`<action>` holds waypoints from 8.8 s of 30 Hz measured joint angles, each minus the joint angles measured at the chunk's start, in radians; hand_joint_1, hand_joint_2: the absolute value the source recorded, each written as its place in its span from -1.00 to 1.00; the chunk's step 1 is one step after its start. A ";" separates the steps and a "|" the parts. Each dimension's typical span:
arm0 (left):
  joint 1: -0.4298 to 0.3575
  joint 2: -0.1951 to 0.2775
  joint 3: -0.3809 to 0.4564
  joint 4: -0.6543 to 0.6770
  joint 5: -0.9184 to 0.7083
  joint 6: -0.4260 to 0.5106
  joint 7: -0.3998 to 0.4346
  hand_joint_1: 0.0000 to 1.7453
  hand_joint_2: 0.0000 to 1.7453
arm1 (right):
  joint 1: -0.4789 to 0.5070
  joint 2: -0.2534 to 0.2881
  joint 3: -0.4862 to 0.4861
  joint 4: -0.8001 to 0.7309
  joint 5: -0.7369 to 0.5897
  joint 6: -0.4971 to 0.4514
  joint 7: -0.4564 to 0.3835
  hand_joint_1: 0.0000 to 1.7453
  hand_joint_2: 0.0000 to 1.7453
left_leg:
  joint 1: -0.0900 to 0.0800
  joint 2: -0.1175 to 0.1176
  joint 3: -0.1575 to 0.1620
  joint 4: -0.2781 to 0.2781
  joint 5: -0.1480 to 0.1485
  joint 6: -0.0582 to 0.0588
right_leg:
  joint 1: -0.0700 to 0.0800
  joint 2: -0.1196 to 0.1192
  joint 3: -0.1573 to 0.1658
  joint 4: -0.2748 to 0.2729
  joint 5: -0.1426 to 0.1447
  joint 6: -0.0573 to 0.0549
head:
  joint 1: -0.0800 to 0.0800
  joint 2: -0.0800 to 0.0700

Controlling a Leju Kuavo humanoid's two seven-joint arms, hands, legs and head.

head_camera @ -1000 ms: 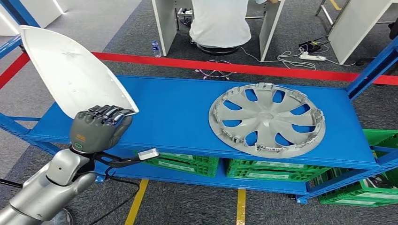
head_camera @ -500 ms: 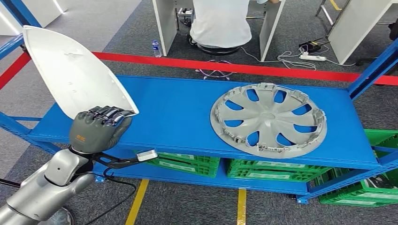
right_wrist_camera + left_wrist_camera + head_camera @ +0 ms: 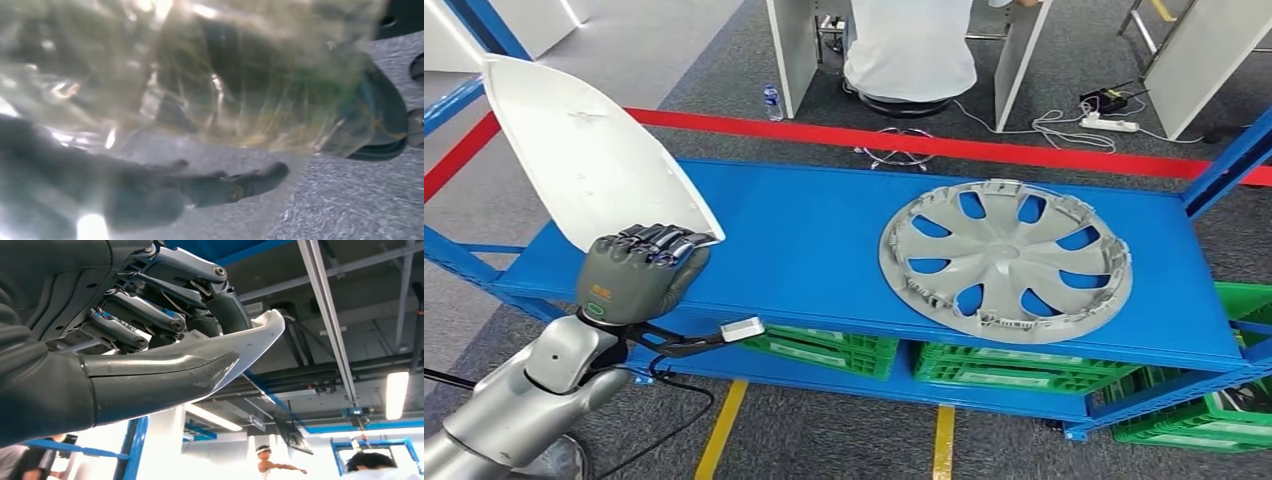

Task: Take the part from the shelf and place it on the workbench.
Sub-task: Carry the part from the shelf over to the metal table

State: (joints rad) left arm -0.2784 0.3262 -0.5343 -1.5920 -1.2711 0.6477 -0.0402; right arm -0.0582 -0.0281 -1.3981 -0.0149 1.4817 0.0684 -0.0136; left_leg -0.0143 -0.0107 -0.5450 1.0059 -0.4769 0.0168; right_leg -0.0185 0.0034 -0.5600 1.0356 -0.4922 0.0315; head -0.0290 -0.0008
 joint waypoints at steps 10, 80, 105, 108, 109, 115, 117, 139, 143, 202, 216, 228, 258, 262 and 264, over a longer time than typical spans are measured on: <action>0.028 0.054 -0.005 0.001 0.012 0.000 0.042 1.00 1.00 | -0.004 0.002 0.000 0.002 0.014 -0.004 -0.001 -1.00 -1.00 | 0.017 0.002 -0.075 0.247 -0.135 -0.038 | 0.000 -0.012 -0.047 -0.008 0.034 -0.039 | -0.011 0.000; 0.336 0.186 0.294 -0.130 0.050 0.000 0.080 1.00 1.00 | -0.002 -0.030 -0.103 0.006 -0.075 -0.040 -0.007 -1.00 -1.00 | 0.031 0.010 0.042 -0.028 -0.024 -0.017 | 0.014 -0.016 -0.070 -0.009 0.020 0.003 | -0.006 0.000; 0.435 0.187 0.344 -0.165 0.069 0.001 0.111 1.00 1.00 | 0.023 -0.037 -0.104 0.006 -0.076 -0.046 -0.007 -1.00 -1.00 | 0.038 0.008 0.056 0.081 -0.048 -0.059 | 0.024 -0.021 -0.045 -0.040 0.050 -0.033 | -0.009 0.000; 0.434 0.187 0.346 -0.170 0.069 0.001 0.111 1.00 1.00 | 0.024 -0.037 -0.104 0.006 -0.076 -0.047 -0.008 -1.00 -1.00 | 0.031 0.005 0.112 -0.028 -0.082 -0.037 | 0.024 -0.019 -0.071 -0.029 0.079 -0.015 | -0.008 0.000; 0.435 0.186 0.345 -0.170 0.069 0.001 0.111 1.00 1.00 | 0.025 -0.037 -0.104 0.006 -0.076 -0.047 -0.009 -1.00 -1.00 | 0.030 0.007 0.100 -0.028 -0.075 -0.029 | 0.021 -0.016 -0.080 -0.027 0.079 -0.010 | -0.008 0.000; 0.437 0.182 0.345 -0.171 0.069 0.001 0.112 1.00 1.00 | 0.030 -0.036 -0.104 0.007 -0.078 -0.046 -0.005 -1.00 -1.00 | 0.016 0.015 0.012 -0.025 -0.005 0.009 | 0.017 -0.007 -0.129 0.234 -0.137 -0.004 | 0.002 0.000; 0.437 0.181 0.344 -0.171 0.069 0.001 0.112 1.00 1.00 | 0.027 -0.035 -0.104 0.008 -0.080 -0.046 -0.005 -1.00 -1.00 | 0.009 0.016 -0.024 -0.021 0.020 0.011 | 0.023 -0.006 -0.090 0.257 -0.088 -0.015 | 0.002 0.000; 0.404 0.185 0.339 -0.171 0.087 0.000 0.113 1.00 1.00 | 0.019 0.000 -0.104 0.010 -0.105 -0.077 -0.013 -1.00 -1.00 | 0.020 0.011 0.080 -0.002 -0.069 -0.022 | 0.042 -0.019 -0.071 -0.010 0.067 -0.038 | -0.007 0.000; 0.400 0.183 0.331 -0.171 0.091 0.000 0.113 1.00 1.00 | 0.025 0.002 -0.103 0.011 -0.104 -0.074 -0.011 -1.00 -1.00 | 0.023 0.019 0.021 -0.007 -0.018 0.006 | 0.032 -0.006 -0.110 0.093 -0.075 -0.014 | -0.001 0.000; 0.436 0.169 0.342 -0.186 0.160 0.001 0.094 1.00 1.00 | 0.012 0.012 -0.053 0.011 -0.092 -0.139 -0.013 -1.00 -1.00 | 0.028 0.015 0.002 -0.068 0.063 -0.004 | 0.024 -0.011 0.042 -0.061 -0.011 -0.012 | 0.001 0.000; 0.466 0.160 0.364 -0.202 0.136 -0.002 0.103 1.00 1.00 | 0.010 0.022 -0.025 0.014 -0.058 -0.209 -0.014 -1.00 -1.00 | 0.061 -0.082 -0.055 -0.027 0.081 -0.074 | -0.020 0.039 0.061 -0.030 -0.045 0.003 | 0.003 0.000; 0.465 0.155 0.369 -0.207 0.135 -0.005 0.114 1.00 1.00 | 0.008 0.024 -0.008 0.014 -0.049 -0.211 -0.009 -1.00 -1.00 | 0.002 0.080 -0.026 0.034 0.008 0.005 | 0.033 -0.110 0.047 -0.028 -0.039 -0.033 | -0.008 0.000; 0.455 0.132 0.361 -0.216 0.136 -0.022 0.133 1.00 1.00 | 0.004 0.022 0.014 0.013 -0.020 -0.221 -0.013 -1.00 -1.00 | 0.046 0.076 -0.056 0.045 0.030 -0.065 | 0.016 -0.099 0.076 -0.060 -0.042 -0.019 | -0.021 0.000; 0.458 0.131 0.361 -0.216 0.136 -0.026 0.136 1.00 1.00 | -0.003 0.020 0.018 0.013 -0.018 -0.222 -0.013 -1.00 -1.00 | 0.038 0.060 -0.044 0.014 0.021 -0.025 | 0.018 -0.128 0.089 -0.061 -0.064 0.002 | -0.013 0.000; 0.455 0.131 0.361 -0.217 0.136 -0.030 0.138 1.00 1.00 | -0.007 0.022 0.019 0.013 -0.016 -0.218 -0.016 -1.00 -1.00 | 0.035 0.036 -0.044 0.012 0.023 -0.010 | 0.012 -0.081 0.070 -0.009 -0.103 0.008 | -0.012 0.000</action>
State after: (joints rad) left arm 0.1770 0.4570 -0.1732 -1.8087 -1.1352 0.6180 0.0980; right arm -0.0649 -0.0066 -1.3795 -0.0021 1.4654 -0.1495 -0.0301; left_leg 0.0212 0.0258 -0.5886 1.0182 -0.4538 0.0065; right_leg -0.0064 -0.0778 -0.4900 1.0271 -0.5955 0.0395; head -0.0408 -0.0008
